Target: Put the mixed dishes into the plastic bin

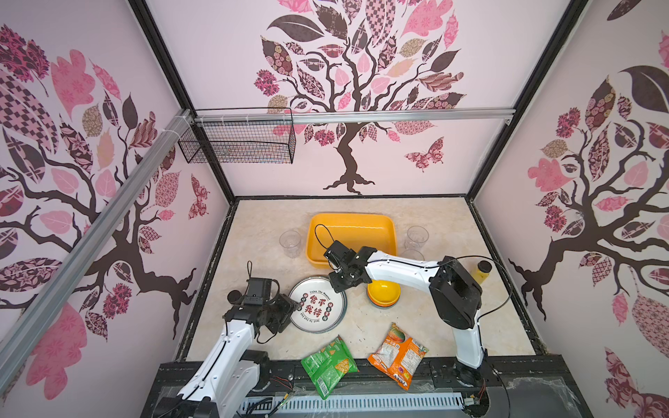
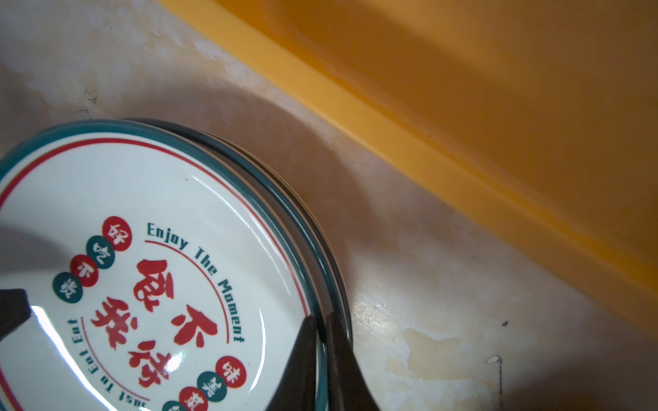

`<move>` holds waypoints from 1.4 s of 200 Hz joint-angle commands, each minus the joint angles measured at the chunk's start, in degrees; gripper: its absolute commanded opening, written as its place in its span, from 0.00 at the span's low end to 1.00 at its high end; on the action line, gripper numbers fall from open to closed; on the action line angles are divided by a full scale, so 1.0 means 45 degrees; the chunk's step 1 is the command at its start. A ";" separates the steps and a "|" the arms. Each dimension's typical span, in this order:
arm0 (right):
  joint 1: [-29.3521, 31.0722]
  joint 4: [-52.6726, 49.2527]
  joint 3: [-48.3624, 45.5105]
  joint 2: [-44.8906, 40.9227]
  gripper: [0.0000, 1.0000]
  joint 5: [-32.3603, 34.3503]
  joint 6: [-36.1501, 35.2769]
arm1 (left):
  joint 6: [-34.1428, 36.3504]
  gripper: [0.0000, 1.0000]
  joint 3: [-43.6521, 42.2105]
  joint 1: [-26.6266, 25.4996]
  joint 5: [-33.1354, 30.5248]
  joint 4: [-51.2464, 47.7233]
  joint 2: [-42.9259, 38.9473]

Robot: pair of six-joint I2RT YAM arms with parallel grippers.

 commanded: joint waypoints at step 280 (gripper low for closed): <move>0.0238 0.0387 0.0339 0.0751 0.13 -0.1687 -0.0219 | -0.0253 0.52 -0.0025 -0.0037 -0.0613 -0.1714 -0.1648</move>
